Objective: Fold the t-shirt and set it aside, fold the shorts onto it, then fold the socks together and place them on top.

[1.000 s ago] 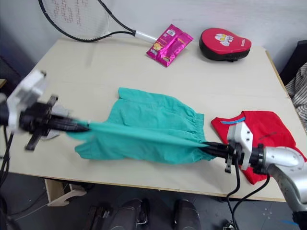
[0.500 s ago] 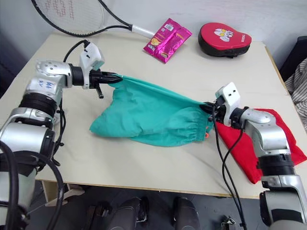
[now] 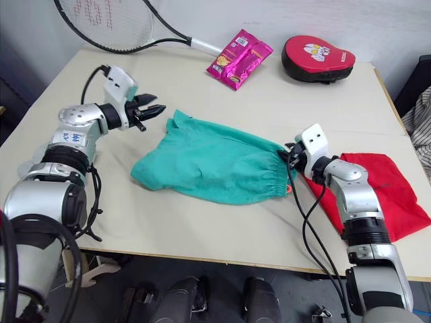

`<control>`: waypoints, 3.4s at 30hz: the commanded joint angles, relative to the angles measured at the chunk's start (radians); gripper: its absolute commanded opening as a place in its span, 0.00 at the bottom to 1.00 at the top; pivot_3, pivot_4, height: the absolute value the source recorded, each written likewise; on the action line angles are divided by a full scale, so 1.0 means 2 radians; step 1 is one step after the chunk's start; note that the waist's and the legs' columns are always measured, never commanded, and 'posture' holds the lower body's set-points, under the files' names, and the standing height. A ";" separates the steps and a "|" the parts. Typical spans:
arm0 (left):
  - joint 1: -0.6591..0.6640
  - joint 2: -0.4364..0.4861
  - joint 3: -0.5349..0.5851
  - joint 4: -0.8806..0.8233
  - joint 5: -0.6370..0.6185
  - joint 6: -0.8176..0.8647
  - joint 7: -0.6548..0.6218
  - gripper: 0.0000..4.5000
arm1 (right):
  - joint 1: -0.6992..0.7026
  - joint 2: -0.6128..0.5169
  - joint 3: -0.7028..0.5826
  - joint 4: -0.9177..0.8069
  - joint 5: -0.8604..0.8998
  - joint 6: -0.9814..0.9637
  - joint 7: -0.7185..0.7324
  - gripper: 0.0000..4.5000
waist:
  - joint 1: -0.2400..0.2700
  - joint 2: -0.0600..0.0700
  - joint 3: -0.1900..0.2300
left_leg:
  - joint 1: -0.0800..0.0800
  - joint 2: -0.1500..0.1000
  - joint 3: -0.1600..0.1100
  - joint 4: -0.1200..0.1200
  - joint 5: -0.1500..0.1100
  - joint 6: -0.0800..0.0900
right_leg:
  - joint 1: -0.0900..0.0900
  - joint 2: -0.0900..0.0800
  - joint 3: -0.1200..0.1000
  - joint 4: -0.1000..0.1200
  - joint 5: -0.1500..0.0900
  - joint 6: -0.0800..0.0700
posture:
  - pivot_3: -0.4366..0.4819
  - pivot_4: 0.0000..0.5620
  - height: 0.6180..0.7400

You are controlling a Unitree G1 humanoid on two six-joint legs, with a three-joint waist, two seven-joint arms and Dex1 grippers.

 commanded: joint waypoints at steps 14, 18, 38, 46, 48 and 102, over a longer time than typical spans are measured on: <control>0.339 0.073 0.039 -0.570 -0.166 0.192 -0.279 0.95 | 0.198 0.002 0.014 -0.360 0.096 -0.026 0.106 0.87 | -0.006 0.000 0.000 | 0.003 0.000 -0.001 -0.001 0.000 0.000 | 0.003 0.000 0.002 -0.001 0.000 0.000 | 0.48 0.27 1.00; 0.393 0.032 0.024 -0.646 -0.168 0.213 -0.226 0.81 | 0.197 0.054 0.051 -0.345 0.046 -0.040 0.055 0.67 | 0.001 0.000 0.000 | 0.006 0.000 -0.002 -0.001 -0.001 -0.001 | 0.006 -0.001 0.005 -0.001 0.000 0.000 | 0.48 0.27 1.00; 0.424 0.010 -0.006 -0.626 -0.132 0.105 -0.203 0.27 | 0.201 0.030 0.054 -0.314 0.017 -0.106 0.093 0.19 | -0.001 0.000 -0.001 | 0.008 0.001 0.001 -0.004 -0.001 -0.002 | 0.006 0.000 0.007 -0.003 0.000 0.000 | 0.48 0.27 1.00; 0.464 0.083 -0.004 -0.541 -0.040 -0.046 -0.188 0.68 | 0.230 -0.034 0.066 -0.265 -0.091 -0.157 0.082 0.82 | 0.001 0.000 -0.001 | 0.009 0.001 0.001 -0.004 -0.004 -0.004 | 0.006 -0.001 0.008 -0.005 0.000 -0.001 | 0.48 0.27 1.00; 0.455 0.081 -0.010 -0.510 -0.018 -0.057 -0.166 0.68 | 0.221 -0.031 0.072 -0.249 -0.113 -0.152 0.068 0.82 | 0.001 0.000 -0.001 | 0.009 0.001 0.001 -0.004 -0.003 -0.004 | 0.005 -0.001 0.008 -0.005 0.000 -0.001 | 0.48 0.27 1.00; 0.588 0.161 0.092 -0.819 -0.300 0.355 -0.182 0.00 | 0.226 -0.053 0.079 -0.391 0.130 0.005 0.166 0.01 | 0.004 0.005 -0.005 | 0.018 0.004 0.000 -0.010 -0.007 -0.006 | 0.013 0.000 0.009 -0.011 0.000 -0.004 | 0.48 0.27 1.00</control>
